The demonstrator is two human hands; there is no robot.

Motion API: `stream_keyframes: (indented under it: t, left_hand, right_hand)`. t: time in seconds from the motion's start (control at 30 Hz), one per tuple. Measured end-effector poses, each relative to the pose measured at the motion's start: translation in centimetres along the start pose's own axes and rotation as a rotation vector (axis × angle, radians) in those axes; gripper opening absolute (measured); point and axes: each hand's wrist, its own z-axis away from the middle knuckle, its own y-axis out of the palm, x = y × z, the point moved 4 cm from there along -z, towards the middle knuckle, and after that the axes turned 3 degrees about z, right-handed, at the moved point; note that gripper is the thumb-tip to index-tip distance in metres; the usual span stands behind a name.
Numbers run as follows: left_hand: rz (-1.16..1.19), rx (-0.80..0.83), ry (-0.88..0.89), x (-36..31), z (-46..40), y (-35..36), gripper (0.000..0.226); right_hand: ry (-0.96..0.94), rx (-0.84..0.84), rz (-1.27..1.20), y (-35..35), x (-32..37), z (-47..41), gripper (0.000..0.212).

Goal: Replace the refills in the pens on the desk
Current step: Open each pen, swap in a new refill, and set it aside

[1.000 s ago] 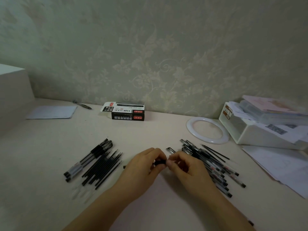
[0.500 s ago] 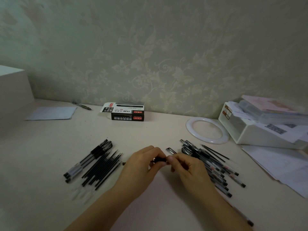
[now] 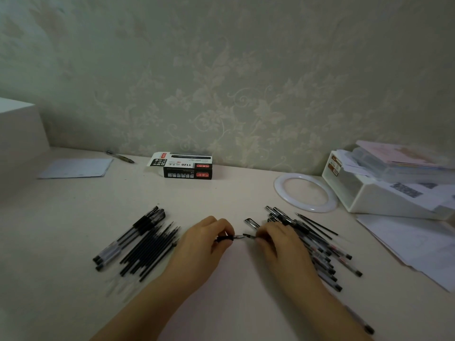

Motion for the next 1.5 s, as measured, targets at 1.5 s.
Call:
stream_keyframes:
  t: [1.5]
  left_hand:
    - [-0.176, -0.516, -0.318, 2.8, -0.2, -8.6, 0.004]
  right_hand:
    - [0.013, -0.166, -0.148, -1.2, -0.4, 0.0, 0.022]
